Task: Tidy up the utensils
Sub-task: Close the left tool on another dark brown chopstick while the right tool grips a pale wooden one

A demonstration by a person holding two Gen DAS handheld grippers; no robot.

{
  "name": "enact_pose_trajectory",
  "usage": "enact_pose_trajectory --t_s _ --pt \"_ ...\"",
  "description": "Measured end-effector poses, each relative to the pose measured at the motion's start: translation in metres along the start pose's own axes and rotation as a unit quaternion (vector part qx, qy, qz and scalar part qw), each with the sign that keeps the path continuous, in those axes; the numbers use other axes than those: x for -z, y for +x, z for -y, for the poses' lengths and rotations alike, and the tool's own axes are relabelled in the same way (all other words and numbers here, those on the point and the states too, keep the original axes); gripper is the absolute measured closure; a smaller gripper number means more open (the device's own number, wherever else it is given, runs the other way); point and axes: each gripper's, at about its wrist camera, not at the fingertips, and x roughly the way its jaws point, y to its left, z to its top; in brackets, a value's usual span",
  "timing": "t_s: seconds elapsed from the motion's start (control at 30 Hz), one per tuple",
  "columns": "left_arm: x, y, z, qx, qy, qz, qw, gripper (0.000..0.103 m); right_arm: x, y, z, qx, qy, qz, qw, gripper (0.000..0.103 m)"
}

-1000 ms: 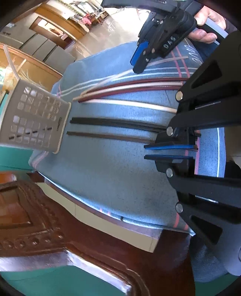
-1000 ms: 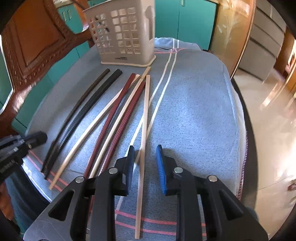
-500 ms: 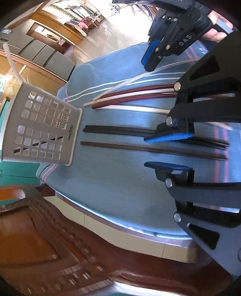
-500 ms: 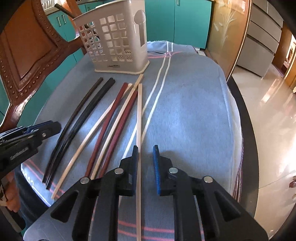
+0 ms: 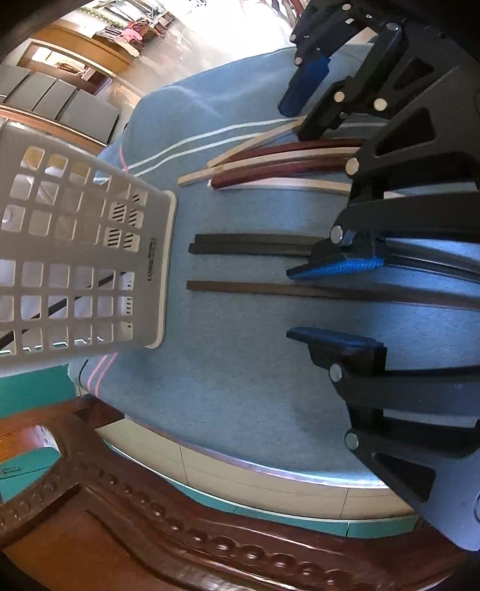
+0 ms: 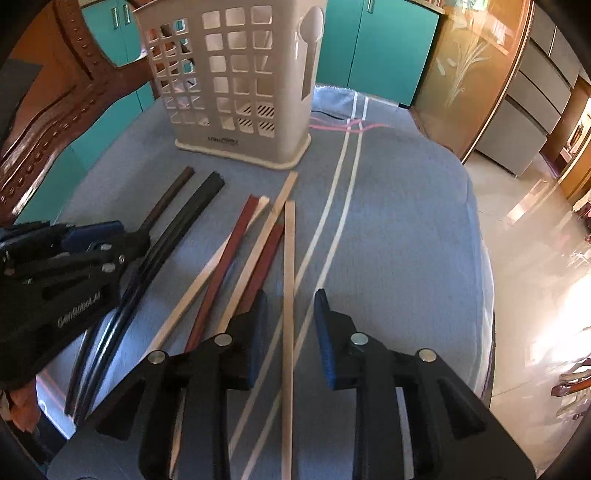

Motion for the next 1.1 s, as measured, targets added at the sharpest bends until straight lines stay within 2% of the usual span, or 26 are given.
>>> enact_pose_trajectory --t_s 0.17,0.33,0.4,0.43,0.47,0.53,0.57,0.6,0.67,0.8,1.0,1.1 --pt "-0.013 0.007 -0.005 -0.006 0.002 0.001 1.0000 0.067 -0.009 0.007 0.006 -0.007 0.012 0.005 1.000 0.073" --pt "-0.012 0.007 -0.005 -0.009 0.008 0.007 0.9999 0.066 -0.008 0.009 0.005 -0.007 0.009 0.015 1.000 0.073" --pt "-0.011 0.008 -0.003 -0.009 0.007 0.008 0.9999 0.066 -0.007 0.007 0.004 -0.013 0.008 0.013 1.000 0.077" --pt "-0.011 0.008 -0.004 -0.009 0.004 0.007 0.9999 0.066 -0.004 0.006 0.005 -0.019 0.007 0.012 1.000 0.085" --pt "-0.009 0.008 -0.004 -0.007 0.003 0.006 0.9999 0.068 -0.001 0.003 0.006 -0.023 0.007 0.010 1.000 0.092" --pt "-0.006 0.006 -0.002 -0.005 0.006 0.008 0.9999 0.074 0.002 0.001 0.006 -0.028 0.005 0.008 1.000 0.096" --pt "-0.005 0.005 0.000 -0.004 0.008 0.010 0.9999 0.085 0.004 -0.001 0.007 -0.031 0.006 0.007 0.999 0.096" --pt "-0.004 0.005 0.000 -0.005 0.011 0.011 0.9999 0.091 0.007 -0.003 0.007 -0.033 0.007 0.006 0.999 0.097" --pt "0.003 0.000 0.004 -0.004 0.012 0.012 0.9998 0.096 0.013 -0.007 0.010 -0.035 0.008 0.003 0.999 0.097" --pt "0.023 -0.012 -0.001 0.014 -0.003 0.005 0.9999 0.096 0.026 -0.017 0.014 -0.033 -0.001 -0.003 0.999 0.097" --pt "0.054 -0.027 -0.005 0.014 0.000 -0.003 0.9999 0.096 0.037 -0.022 0.019 -0.027 -0.026 -0.010 0.999 0.096" --pt "0.055 -0.028 -0.005 0.010 0.001 -0.003 0.9999 0.095 0.037 -0.022 0.017 -0.016 -0.021 -0.010 1.000 0.088"
